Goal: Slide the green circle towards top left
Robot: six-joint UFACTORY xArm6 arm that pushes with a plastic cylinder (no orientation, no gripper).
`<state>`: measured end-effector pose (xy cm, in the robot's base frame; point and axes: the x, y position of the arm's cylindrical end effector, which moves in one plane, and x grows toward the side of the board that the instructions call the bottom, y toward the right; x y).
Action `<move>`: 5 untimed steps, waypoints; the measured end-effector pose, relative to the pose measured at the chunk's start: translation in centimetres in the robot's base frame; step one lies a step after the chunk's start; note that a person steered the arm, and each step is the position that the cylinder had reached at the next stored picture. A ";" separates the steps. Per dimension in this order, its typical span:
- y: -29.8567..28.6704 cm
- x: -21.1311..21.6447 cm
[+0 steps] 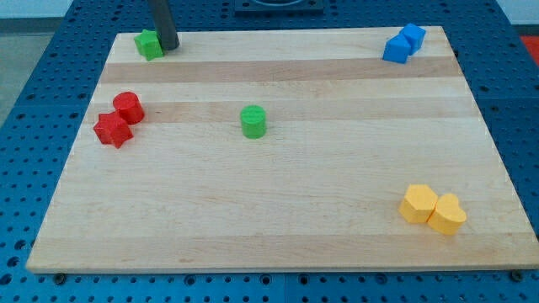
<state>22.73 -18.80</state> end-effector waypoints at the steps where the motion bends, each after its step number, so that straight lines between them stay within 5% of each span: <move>1: 5.5 3.3; 3: 16.8 12.9; 5: 20.1 21.4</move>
<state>44.08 1.35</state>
